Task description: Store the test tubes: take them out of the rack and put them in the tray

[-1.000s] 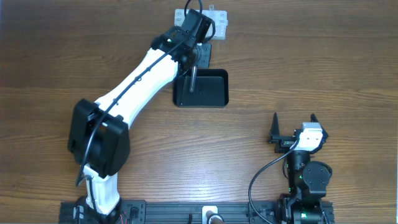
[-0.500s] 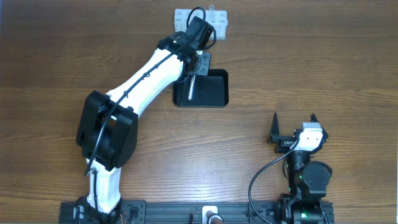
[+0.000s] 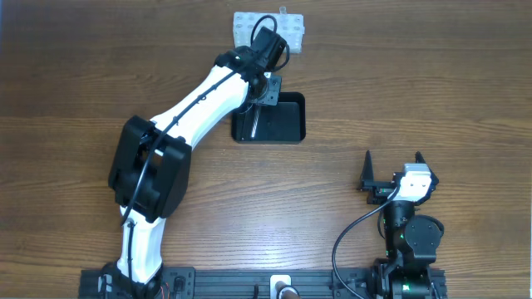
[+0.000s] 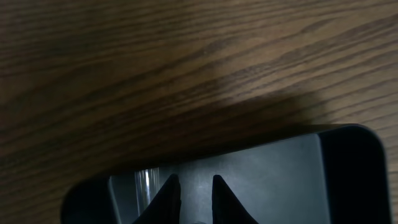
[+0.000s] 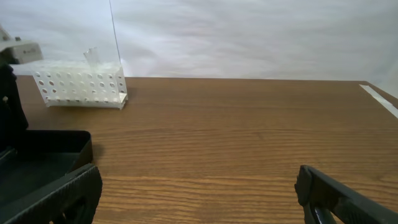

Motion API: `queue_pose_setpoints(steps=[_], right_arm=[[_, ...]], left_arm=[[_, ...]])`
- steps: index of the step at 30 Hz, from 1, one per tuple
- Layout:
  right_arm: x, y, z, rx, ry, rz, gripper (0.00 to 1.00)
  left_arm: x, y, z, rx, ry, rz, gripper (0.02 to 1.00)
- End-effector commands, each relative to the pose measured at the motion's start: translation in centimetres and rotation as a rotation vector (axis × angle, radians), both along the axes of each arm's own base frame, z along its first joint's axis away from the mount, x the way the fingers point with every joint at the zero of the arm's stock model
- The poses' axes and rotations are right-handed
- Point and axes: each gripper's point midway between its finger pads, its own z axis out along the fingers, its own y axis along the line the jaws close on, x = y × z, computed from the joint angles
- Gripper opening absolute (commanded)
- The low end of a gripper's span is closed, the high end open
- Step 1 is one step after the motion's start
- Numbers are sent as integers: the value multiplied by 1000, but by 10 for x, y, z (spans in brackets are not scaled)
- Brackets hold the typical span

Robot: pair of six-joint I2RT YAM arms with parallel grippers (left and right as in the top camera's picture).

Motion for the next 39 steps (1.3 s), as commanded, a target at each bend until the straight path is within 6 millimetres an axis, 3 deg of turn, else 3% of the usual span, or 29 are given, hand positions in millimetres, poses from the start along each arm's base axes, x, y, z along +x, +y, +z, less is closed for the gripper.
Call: queue_pose_setpoints(steps=[1,9,14,19,23,25,26,33,35,39], right_arm=[[0,-3,-4,4,9,-16,993],[0,-3,-4,4,9,-16,991],[0,-3,-4,4,9,-16,991],[0,-3,-4,4,9,-16,991],[0,-3,-4,4,9,-16,993],[0,-3,-4,4,9,-16,993],[0,-3,-4,4,9,-16,993],[0,-3,-4,4,9,-16,993],[0,-3,-4,4,9,-16,991],[0,-3,-3,4,9,-16,991]], left_arm=[[-2,-1,-15,3,34,3,115],[1,4,-16,6,33,14,202],[1,5,-16,6,33,16,450],[6,9,1,2,-6,29,489],[21,24,58,14,-160,78,581],[31,36,103,21,-287,125,781],[34,43,123,29,-344,151,1000],[39,110,263,24,-728,392,1000],[36,130,293,-39,-801,426,1000],[29,140,340,-183,-962,182,1000]])
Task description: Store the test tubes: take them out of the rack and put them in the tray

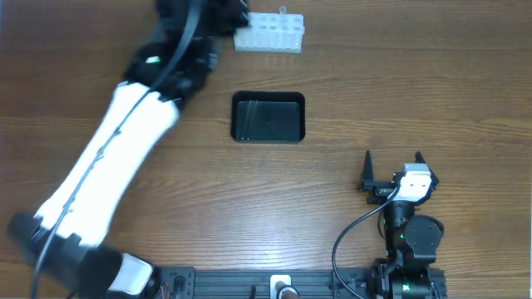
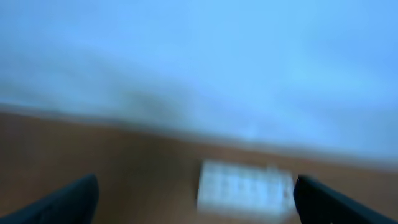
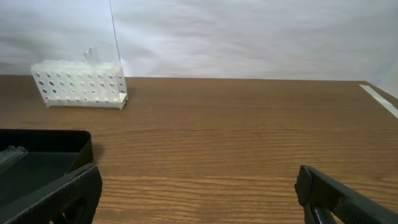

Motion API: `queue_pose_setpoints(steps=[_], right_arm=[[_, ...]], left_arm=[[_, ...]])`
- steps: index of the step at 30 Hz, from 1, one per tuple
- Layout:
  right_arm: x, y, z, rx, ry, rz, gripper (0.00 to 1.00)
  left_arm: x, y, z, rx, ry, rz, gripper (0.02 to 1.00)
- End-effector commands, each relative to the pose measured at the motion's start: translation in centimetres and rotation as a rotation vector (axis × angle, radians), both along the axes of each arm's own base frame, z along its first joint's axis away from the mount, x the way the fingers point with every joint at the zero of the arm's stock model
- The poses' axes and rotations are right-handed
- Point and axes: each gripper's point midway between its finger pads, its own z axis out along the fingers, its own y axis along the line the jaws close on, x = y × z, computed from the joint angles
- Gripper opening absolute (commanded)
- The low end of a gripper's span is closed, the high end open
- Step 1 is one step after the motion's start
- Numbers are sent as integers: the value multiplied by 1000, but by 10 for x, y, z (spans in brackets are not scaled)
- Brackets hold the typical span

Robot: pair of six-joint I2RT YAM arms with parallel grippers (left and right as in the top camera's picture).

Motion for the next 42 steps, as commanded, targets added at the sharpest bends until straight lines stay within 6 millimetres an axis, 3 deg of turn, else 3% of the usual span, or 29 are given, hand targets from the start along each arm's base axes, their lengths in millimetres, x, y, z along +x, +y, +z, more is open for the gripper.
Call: queue_pose_setpoints(steps=[1,4,7,16,26,31,42], right_arm=[[0,-3,-4,4,9,-16,991],[0,-3,-4,4,9,-16,991],[0,-3,-4,4,9,-16,991],[0,-3,-4,4,9,-16,991],[0,-3,-4,4,9,-16,991],[0,-3,-4,4,9,-16,993],[0,-3,-4,4,9,-16,991]], left_arm=[[-16,27,33,49,-170,-217,1000],[-36,44,47,23,-306,-274,998],[-62,55,43,23,-367,-267,1000],[-146,71,-19,25,-371,-255,1000],[-215,99,-62,8,-506,-194,998],[-230,107,-90,-11,-529,-172,1000],[-232,107,-159,-17,-464,-185,998]])
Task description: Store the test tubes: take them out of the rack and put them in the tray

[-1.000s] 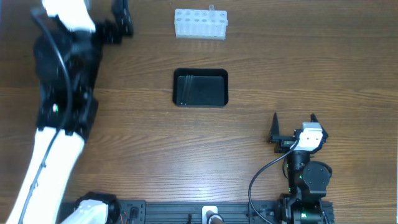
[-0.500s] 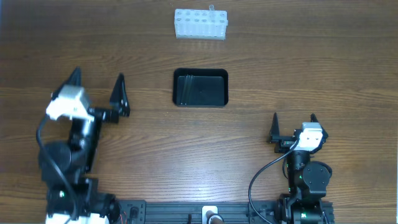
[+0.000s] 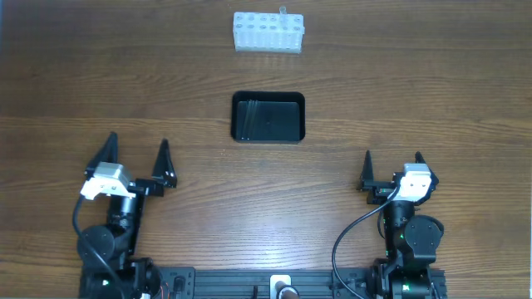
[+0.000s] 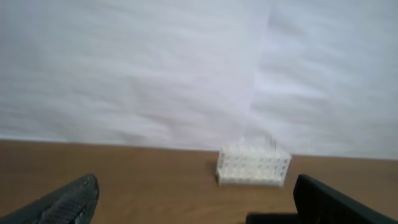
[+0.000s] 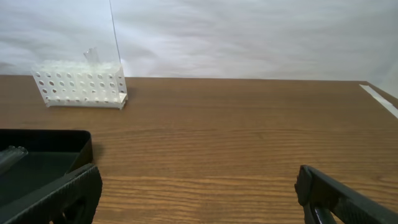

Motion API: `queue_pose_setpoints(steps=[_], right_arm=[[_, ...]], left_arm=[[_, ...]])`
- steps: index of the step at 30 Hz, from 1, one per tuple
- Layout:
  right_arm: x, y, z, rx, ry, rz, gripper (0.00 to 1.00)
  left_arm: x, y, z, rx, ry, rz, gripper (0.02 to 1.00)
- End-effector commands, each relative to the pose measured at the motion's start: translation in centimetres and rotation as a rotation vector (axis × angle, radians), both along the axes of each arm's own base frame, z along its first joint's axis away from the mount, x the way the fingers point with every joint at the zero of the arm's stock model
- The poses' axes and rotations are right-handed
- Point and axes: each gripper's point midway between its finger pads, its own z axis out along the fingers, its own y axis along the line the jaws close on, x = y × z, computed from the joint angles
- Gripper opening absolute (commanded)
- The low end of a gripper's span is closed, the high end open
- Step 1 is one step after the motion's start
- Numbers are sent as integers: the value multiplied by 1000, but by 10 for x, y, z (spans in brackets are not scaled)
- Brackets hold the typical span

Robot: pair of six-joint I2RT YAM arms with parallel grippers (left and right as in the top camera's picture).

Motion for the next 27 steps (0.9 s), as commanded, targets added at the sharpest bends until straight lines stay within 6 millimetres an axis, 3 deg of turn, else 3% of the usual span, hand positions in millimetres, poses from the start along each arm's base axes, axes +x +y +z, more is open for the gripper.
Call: queue_pose_setpoints(steps=[1,7,12,27], right_arm=[[0,-3,-4,3,9,-16,989],[0,-3,-4,3,9,-16,991],[0,-3,-4,3,9,-15,991],[0,-3,-4,3,9,-16,993]], left_arm=[[-2,-3,-21,-9,31,-20,1000],[-2,-3,-40,-9,107,-20,1000],[-2,-2,-72,-11,238,-14,1000],[-2,-2,-72,-11,238,-15,1000]])
